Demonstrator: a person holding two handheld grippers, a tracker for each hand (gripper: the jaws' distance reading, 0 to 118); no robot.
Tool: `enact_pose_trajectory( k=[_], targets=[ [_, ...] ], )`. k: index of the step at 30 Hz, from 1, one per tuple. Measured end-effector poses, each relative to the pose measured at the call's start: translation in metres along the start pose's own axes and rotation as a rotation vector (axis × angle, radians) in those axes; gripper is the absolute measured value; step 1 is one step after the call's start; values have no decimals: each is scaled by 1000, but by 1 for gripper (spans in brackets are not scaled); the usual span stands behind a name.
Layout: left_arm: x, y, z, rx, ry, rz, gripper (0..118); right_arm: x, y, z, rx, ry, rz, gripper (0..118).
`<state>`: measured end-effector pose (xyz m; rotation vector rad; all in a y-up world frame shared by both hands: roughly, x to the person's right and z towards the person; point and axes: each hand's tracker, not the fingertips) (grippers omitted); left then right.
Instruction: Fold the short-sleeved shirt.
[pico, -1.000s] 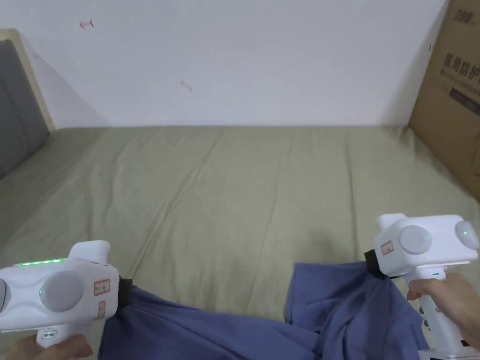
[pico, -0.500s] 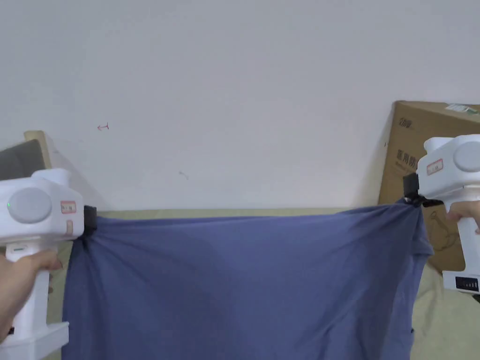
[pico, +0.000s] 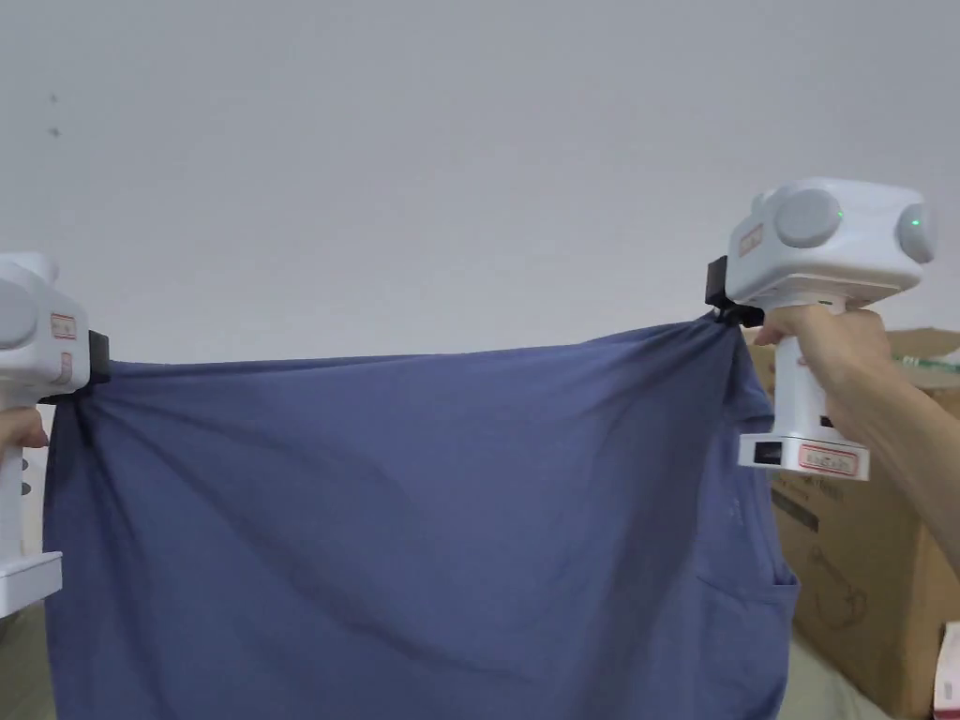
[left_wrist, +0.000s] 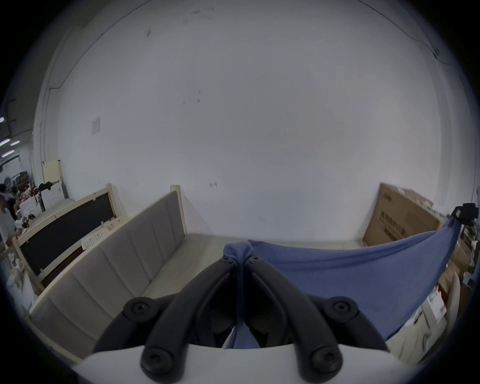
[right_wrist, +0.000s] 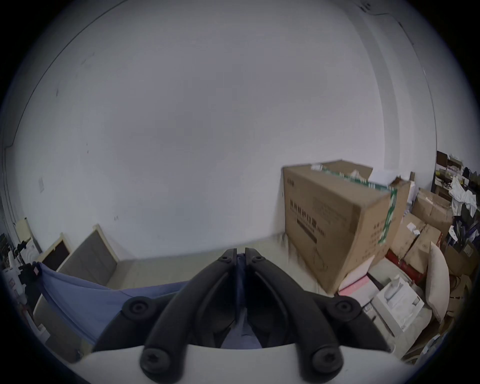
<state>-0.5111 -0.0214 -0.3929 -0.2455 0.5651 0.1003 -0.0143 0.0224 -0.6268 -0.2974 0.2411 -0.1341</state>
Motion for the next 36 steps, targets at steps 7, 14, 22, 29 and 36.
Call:
enact_pose_trajectory(
  k=[7,14,22,29,36],
  targets=[
    [16,75,-29,175,75,-76,2,-37,76,-11,118,-16,-32,5],
    [11,78,-42,206,50,-42,2,-31,70,-25,126,19,-46,5],
    [19,-36,-115,26,85,-113,2,-21,-38,-110,-93,-14,-1,5],
    [20,-195,-199,-231,105,-47,2,-2,-202,-208,-397,-65,32,5],
    [16,-328,-227,-507,91,-52,2,22,-354,-236,-632,-115,32,5]
  ],
)
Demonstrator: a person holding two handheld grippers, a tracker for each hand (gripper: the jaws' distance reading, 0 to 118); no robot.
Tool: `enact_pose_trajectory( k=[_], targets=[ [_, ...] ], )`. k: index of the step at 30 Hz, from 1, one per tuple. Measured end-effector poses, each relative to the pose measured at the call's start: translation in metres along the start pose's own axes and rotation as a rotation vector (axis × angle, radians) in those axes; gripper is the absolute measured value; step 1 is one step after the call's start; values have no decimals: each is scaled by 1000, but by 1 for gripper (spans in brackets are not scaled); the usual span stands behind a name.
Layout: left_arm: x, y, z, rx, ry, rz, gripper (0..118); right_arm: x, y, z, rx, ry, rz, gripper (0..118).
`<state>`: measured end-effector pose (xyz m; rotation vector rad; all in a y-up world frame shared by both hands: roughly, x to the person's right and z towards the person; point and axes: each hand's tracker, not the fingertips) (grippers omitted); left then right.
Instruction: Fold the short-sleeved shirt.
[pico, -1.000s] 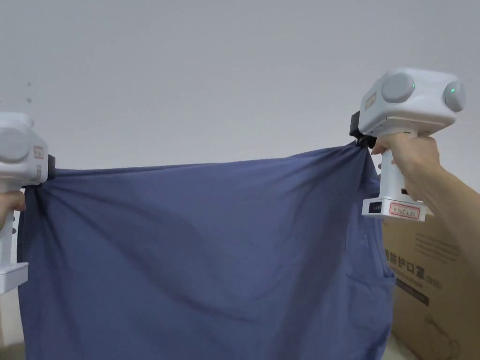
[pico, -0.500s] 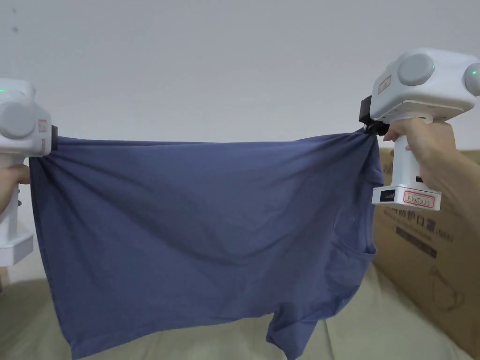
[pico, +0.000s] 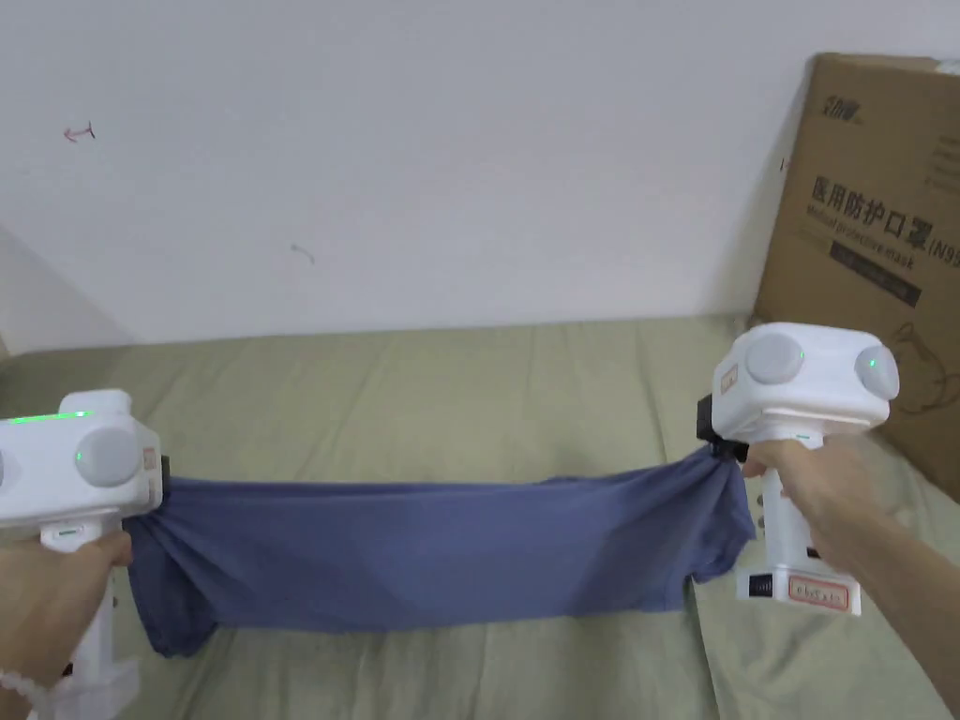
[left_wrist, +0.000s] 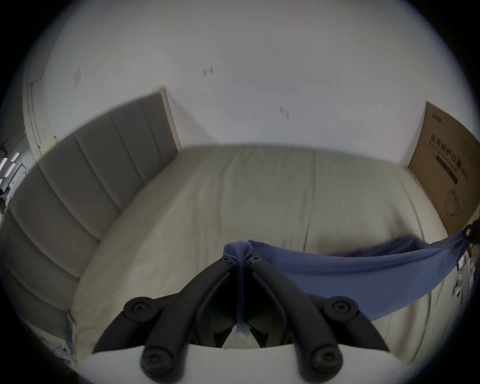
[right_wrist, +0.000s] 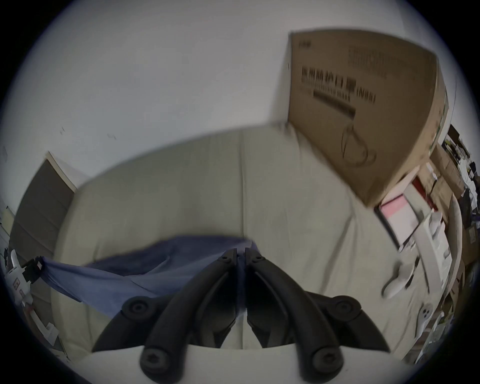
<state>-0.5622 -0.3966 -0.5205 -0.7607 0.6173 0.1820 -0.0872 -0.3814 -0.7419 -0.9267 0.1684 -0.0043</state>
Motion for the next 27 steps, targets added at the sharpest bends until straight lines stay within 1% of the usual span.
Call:
enact_pose_trajectory(
  k=[2,4,6,8,12,15,16,17,18,22,24,26,27],
  targets=[
    [-4,-25,-5,-24,-8,22,2,6,-23,-12,-47,-6,-4,5],
    [-9,-43,-8,-54,4,13,2,12,-43,-13,-68,-11,15,5],
    [-15,-61,-2,-86,-9,28,2,20,-64,-7,-81,-6,1,5],
    [-22,-81,20,-81,-28,36,2,31,-85,9,-91,14,-27,5],
    [-36,-120,75,-73,-23,-5,2,49,-131,49,-95,31,-3,5],
    [-50,-155,116,-68,-42,-24,2,65,-177,84,-102,57,-3,5],
    [-56,-168,127,-71,-43,-30,2,69,-197,98,-89,57,-16,5],
    [-60,-182,139,-86,-41,-47,2,72,-214,110,-90,55,-15,5],
    [-64,-194,151,-84,-37,-52,2,77,-228,120,-101,72,3,5],
    [-80,-247,192,-102,-33,-68,2,97,-289,157,-113,82,-6,5],
    [-86,-272,208,-111,-34,-107,2,108,-315,171,-131,78,-12,5],
    [-91,-294,224,-106,-25,-181,2,118,-340,182,-136,82,-31,5],
    [-93,-300,230,-108,-17,-180,2,121,-348,185,-143,91,-42,5]
  ],
)
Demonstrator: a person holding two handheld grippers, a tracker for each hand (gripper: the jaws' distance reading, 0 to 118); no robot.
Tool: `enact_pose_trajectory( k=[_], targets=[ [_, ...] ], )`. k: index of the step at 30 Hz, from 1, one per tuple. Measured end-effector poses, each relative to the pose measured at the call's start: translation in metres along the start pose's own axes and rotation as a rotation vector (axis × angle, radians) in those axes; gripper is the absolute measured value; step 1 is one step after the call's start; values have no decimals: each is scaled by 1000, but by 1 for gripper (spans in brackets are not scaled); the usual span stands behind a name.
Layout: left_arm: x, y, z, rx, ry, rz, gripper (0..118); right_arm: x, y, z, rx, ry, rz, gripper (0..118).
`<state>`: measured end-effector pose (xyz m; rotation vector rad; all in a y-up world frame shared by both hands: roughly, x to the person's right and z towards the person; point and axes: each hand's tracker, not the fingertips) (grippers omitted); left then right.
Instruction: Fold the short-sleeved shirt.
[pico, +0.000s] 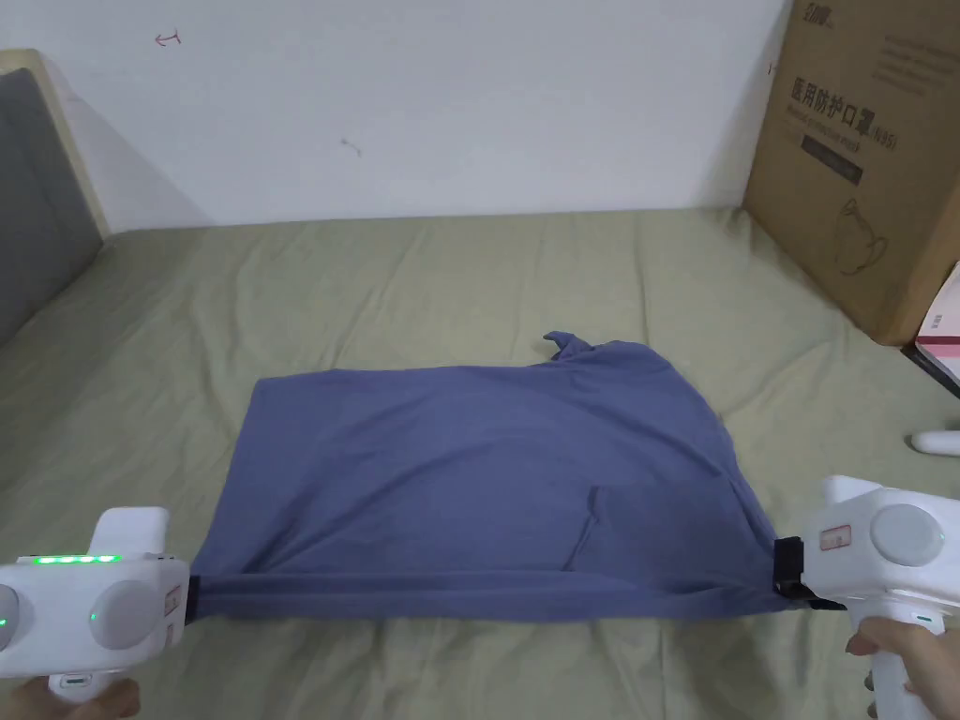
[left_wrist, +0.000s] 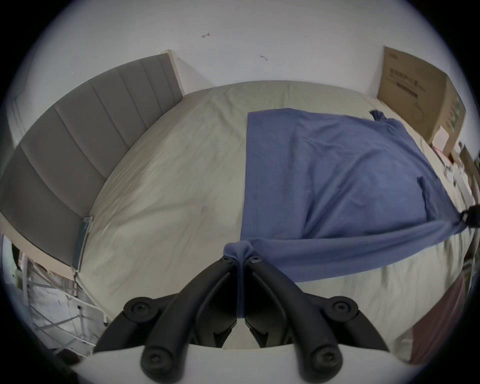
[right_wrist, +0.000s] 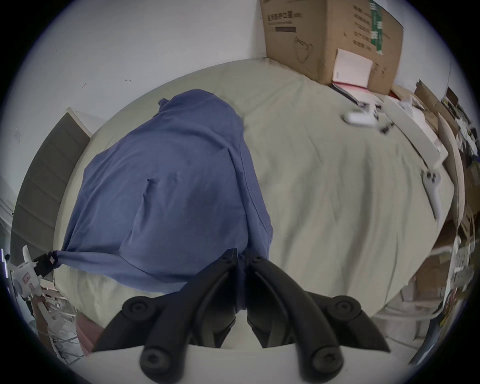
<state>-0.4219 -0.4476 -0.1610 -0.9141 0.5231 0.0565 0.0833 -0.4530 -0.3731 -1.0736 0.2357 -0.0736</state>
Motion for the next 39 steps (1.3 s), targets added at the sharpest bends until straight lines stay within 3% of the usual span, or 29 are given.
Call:
enact_pose_trajectory(
  k=[4,7,8,10,11,13,15,16,17,18,19,20,21,23,26,29,36,39],
  targets=[
    [-9,-17,10,-2,-35,39,3,4,-27,6,3,-7,20,5],
    [-13,-19,13,5,-57,94,4,5,-30,6,16,17,-9,5],
    [-13,-18,15,0,-53,97,16,5,-29,7,29,15,-14,5],
    [-10,-18,20,-2,-57,86,54,4,-28,11,44,5,-15,10],
    [-11,-20,23,4,-71,83,70,3,-28,14,62,-5,-12,29],
    [-9,-22,32,9,-96,91,79,3,-29,19,72,-16,9,86],
    [-8,-29,40,17,-129,108,87,3,-34,29,92,12,36,91],
    [-8,-34,45,26,-158,114,86,4,-36,32,91,22,44,91],
    [-5,-40,50,34,-186,116,80,5,-40,38,107,53,56,82],
    [-3,-45,54,35,-203,112,65,4,-45,42,119,74,67,57],
    [1,-51,57,30,-207,103,41,2,-49,44,119,55,61,25],
    [5,-57,58,25,-206,89,5,1,-55,44,114,28,66,2],
    [9,-62,58,27,-199,87,0,2,-59,43,115,36,61,2],
    [14,-73,58,27,-208,73,0,5,-66,38,91,98,55,0],
    [4,-77,37,26,-211,68,6,1,-73,31,70,42,105,0],
    [-9,-69,21,22,-208,65,77,2,-73,27,64,35,110,0],
    [-38,-44,-1,88,-194,236,81,2,-68,23,48,40,103,0],
    [-34,-40,-10,7,-240,240,81,3,-66,19,38,41,94,0]
  ],
)
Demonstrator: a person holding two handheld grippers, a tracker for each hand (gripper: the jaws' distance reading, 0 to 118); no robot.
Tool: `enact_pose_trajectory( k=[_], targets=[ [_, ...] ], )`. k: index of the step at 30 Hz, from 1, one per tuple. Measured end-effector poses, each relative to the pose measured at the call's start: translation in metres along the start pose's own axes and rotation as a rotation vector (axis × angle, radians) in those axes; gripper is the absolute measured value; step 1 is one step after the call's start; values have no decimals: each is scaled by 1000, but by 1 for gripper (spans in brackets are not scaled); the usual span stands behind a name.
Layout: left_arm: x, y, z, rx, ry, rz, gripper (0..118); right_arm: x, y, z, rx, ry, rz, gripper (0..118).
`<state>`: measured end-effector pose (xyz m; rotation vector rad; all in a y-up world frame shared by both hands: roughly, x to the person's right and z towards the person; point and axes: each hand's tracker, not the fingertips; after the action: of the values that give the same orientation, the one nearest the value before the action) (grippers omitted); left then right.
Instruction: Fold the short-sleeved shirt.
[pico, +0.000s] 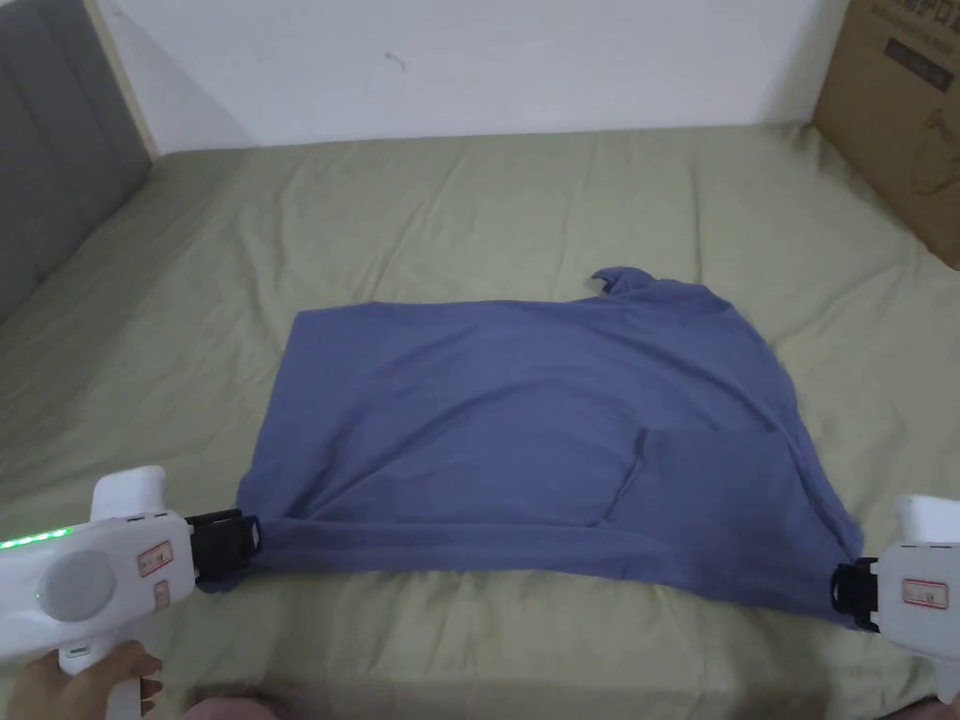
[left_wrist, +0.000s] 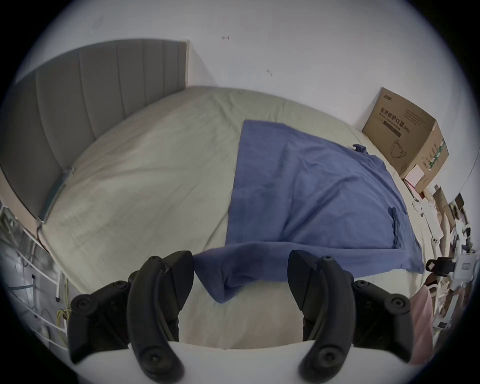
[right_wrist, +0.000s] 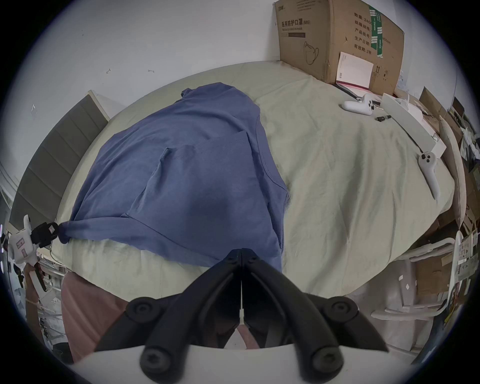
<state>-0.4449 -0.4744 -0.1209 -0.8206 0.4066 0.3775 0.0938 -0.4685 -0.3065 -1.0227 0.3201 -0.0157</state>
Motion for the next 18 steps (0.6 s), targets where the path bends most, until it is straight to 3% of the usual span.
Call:
enact_pose_trajectory(
  k=[3,4,5,6,13,14,16,17,18],
  targets=[
    [11,-9,-6,-24,19,-69,74,1,0,1,1,4,-6,0],
    [14,-10,-10,-42,41,-84,57,1,0,1,0,6,-7,0],
    [16,-11,-13,-47,57,-96,10,1,0,1,-2,5,-8,0],
    [16,-14,-12,-39,71,-104,3,1,0,1,-4,7,-7,0],
    [29,-2,10,-12,43,-131,3,4,5,5,23,49,-6,1],
    [25,1,10,-11,40,-128,3,3,7,3,10,39,13,17],
    [28,3,13,-6,36,-130,3,-1,8,-3,19,6,51,80],
    [30,4,14,-5,39,-131,3,-2,9,-8,2,-1,61,93],
    [27,5,13,-6,37,-131,3,-1,10,-12,2,5,59,93]
  ],
)
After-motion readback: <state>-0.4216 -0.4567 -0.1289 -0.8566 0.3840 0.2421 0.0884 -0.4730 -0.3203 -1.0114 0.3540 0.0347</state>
